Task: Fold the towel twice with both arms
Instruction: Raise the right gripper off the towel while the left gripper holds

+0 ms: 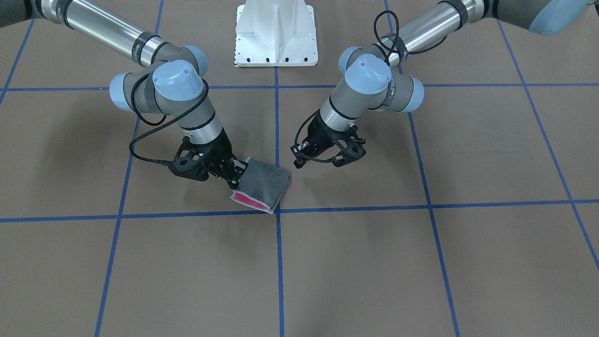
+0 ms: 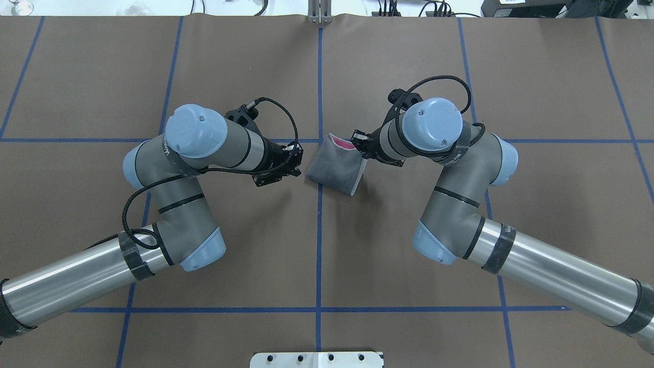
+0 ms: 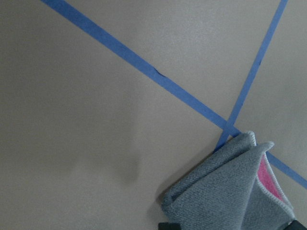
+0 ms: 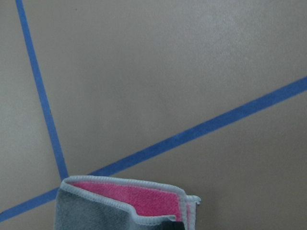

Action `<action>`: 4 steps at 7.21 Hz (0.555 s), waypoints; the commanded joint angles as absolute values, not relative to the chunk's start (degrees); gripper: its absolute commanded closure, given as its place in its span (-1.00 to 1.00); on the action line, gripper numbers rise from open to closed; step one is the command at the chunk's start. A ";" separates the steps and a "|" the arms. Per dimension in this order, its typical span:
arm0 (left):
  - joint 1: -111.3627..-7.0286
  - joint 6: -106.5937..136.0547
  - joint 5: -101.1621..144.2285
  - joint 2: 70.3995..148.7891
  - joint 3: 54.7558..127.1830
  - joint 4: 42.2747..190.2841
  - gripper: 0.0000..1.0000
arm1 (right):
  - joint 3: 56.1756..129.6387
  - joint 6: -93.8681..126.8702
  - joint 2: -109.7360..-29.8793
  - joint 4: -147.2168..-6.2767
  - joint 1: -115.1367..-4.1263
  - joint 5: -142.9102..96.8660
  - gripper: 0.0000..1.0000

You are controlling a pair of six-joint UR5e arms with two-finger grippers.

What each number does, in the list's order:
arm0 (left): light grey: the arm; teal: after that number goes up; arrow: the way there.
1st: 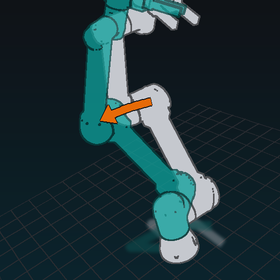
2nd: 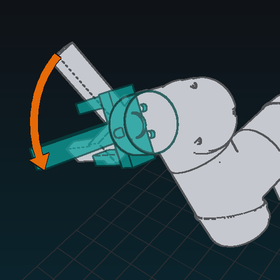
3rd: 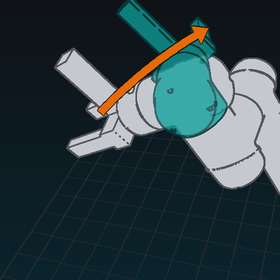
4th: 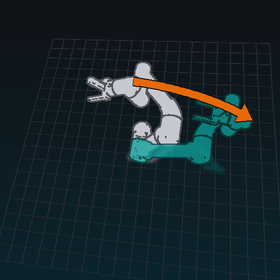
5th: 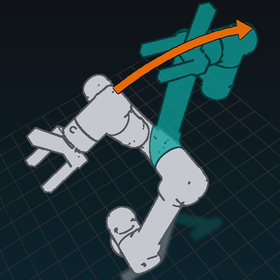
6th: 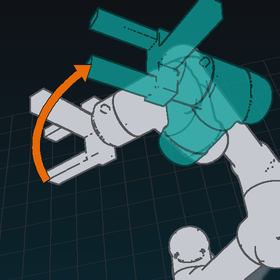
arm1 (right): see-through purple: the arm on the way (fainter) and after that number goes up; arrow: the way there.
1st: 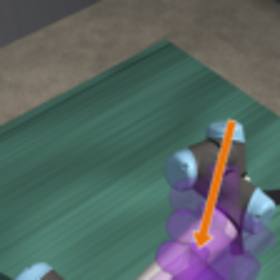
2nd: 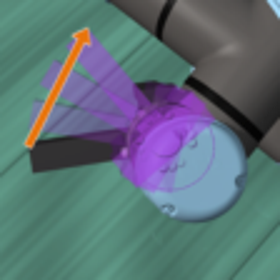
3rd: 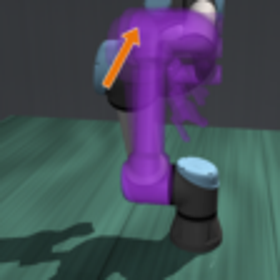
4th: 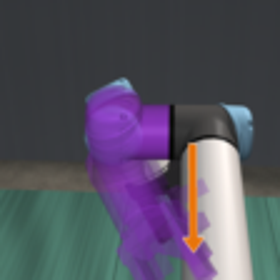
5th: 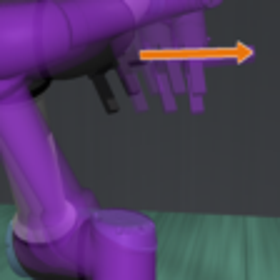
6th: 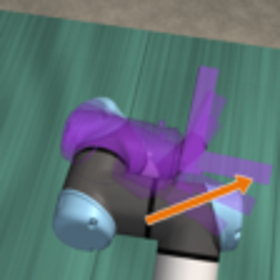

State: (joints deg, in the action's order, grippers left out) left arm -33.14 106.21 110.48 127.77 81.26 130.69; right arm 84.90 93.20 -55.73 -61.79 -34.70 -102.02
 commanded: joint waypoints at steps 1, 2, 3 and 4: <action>-33.13 106.35 110.48 127.88 81.30 130.69 1.00 | 84.90 92.73 -55.64 -61.87 -34.98 -102.13 1.00; -33.13 106.35 110.48 127.88 81.39 130.69 1.00 | 84.90 92.64 -55.55 -61.79 -35.59 -102.22 1.00; -33.13 106.43 110.48 127.97 81.39 130.69 1.00 | 84.99 92.64 -55.02 -61.96 -35.86 -102.22 1.00; -33.13 106.44 110.48 127.97 81.39 130.69 1.00 | 85.95 92.72 -54.41 -62.31 -36.21 -102.22 1.00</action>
